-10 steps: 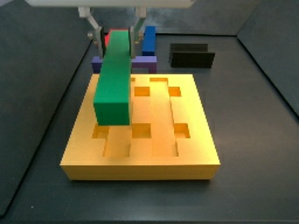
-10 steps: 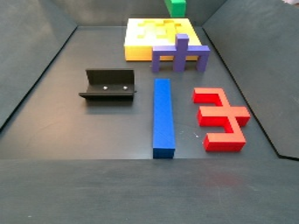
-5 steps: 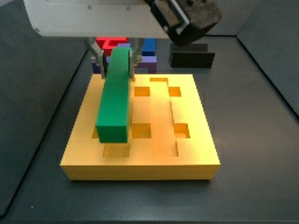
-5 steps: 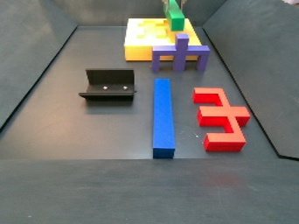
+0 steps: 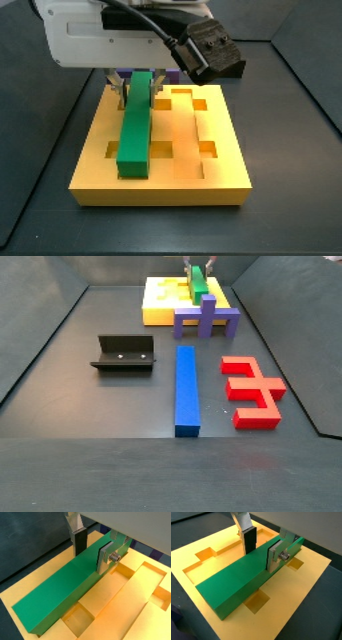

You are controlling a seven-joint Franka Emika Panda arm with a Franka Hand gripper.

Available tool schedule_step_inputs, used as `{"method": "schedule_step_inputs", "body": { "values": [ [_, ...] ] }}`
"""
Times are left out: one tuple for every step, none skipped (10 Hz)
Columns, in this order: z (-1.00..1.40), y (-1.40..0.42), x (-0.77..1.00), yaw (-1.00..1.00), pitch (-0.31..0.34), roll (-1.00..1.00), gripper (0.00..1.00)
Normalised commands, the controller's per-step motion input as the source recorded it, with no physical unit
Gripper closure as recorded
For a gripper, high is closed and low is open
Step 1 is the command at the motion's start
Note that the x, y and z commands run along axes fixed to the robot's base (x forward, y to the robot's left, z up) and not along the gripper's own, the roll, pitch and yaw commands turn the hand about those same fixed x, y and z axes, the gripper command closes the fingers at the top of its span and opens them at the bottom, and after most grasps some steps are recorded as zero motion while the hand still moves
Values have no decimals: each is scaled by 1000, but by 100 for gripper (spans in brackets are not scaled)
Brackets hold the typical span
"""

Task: Pick up the green object. Move up. Move to above the board. Insert the green object.
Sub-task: Insert the green object.

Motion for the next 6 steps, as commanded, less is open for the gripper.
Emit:
{"method": "schedule_step_inputs", "body": {
  "values": [
    [-291, 0, -14, 0, -81, 6, 100],
    [-329, 0, 0, 0, -34, 40, 100],
    [-391, 0, 0, -51, -77, 0, 100],
    [-426, -37, 0, -80, -111, -64, 100],
    [-360, -34, 0, -66, -84, -31, 100],
    [-377, -26, 0, -29, -109, -49, 100]
  ]
}}
